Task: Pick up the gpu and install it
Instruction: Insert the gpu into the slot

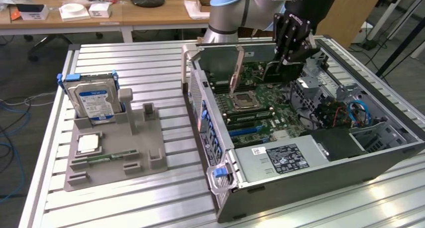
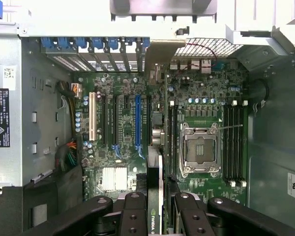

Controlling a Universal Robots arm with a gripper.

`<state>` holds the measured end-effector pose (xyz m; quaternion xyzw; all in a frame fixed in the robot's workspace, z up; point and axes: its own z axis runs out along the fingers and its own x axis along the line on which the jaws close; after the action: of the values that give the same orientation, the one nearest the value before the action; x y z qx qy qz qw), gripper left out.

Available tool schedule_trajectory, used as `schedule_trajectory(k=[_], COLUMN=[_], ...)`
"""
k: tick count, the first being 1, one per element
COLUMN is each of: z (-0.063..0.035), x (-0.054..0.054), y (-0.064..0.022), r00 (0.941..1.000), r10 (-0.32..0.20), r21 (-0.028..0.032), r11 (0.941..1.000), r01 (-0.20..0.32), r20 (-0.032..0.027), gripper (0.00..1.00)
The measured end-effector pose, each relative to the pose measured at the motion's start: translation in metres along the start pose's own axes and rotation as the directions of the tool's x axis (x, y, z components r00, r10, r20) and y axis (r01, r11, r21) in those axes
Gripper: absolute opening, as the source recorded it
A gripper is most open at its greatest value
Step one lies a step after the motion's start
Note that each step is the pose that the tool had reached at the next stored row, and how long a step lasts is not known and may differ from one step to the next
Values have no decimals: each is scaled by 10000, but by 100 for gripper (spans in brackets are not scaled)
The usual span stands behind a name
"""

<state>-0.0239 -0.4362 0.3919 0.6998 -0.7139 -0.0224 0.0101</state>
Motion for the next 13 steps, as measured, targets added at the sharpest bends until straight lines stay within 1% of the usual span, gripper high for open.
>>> schedule_trajectory(k=[6, 13], z=[28, 134], x=[3, 5], y=[-1, -1], r00=[10000, 10000], r10=[1, 0], r21=[0, 0], r11=[10000, 10000], r01=[-1, 0], r20=[1, 0], gripper=[27, 27])
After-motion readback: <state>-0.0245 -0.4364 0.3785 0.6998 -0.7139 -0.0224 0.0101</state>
